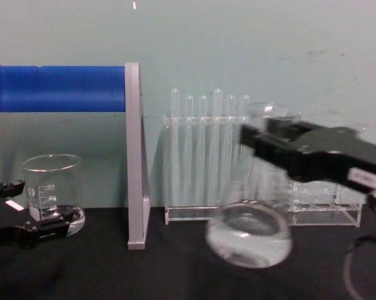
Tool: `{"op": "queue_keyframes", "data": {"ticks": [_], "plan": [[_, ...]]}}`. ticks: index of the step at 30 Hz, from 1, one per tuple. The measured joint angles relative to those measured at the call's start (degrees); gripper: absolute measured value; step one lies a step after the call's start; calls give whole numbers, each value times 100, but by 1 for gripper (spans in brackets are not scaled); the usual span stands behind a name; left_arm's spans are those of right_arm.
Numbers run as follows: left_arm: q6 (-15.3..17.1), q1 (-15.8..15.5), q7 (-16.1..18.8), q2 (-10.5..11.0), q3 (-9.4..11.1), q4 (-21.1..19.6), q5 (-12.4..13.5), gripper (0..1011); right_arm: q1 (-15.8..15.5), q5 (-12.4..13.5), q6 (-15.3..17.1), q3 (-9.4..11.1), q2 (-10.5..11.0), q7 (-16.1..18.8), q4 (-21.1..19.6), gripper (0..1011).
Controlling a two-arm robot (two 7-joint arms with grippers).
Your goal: Grasp the erlenmeyer flask with one hand, shake it three times, then place it back.
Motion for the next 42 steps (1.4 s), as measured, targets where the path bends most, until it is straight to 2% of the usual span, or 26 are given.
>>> {"op": "queue_keyframes", "data": {"ticks": [3, 4, 7, 10, 16, 20, 25, 30, 34, 35, 36, 42], "plan": [[0, 0, 0, 0, 0, 0, 0, 1001, -218, -77, 1, 267, 19, -325, -147, 449], [0, 0, 0, 0, 0, 0, 0, 1001, -348, -128, 12, 415, 34, -509, -229, 449], [0, 0, 0, 0, 0, 0, 0, 1001, -548, -192, 44, 636, 47, -772, -371, 449], [0, 0, 0, 0, 0, 0, 0, 1001, -873, -273, 104, 983, 43, -1145, -582, 449], [0, 0, 0, 0, 0, 0, 0, 1001, -1218, -387, 164, 1336, -14, -1504, -809, 449], [0, 0, 0, 0, 0, 0, 0, 1001, -1286, -434, 197, 1408, -59, -1545, -855, 449], [0, 0, 0, 0, 0, 0, 0, 1001, -1233, -471, 234, 1379, -109, -1456, -831, 449], [0, 0, 0, 0, 0, 0, 0, 1001, -1003, -480, 298, 1187, -168, -1154, -678, 449], [0, 0, 0, 0, 0, 0, 0, 1001, -700, -479, 351, 904, -240, -736, -469, 449], [0, 0, 0, 0, 0, 0, 0, 1001, -582, -478, 371, 775, -267, -549, -392, 450], [0, 0, 0, 0, 0, 0, 0, 1001, -582, -478, 371, 775, -267, -549, -392, 449], [0, 0, 0, 0, 0, 0, 0, 1001, -88, -384, 419, 160, -339, 170, -78, 449]]}}
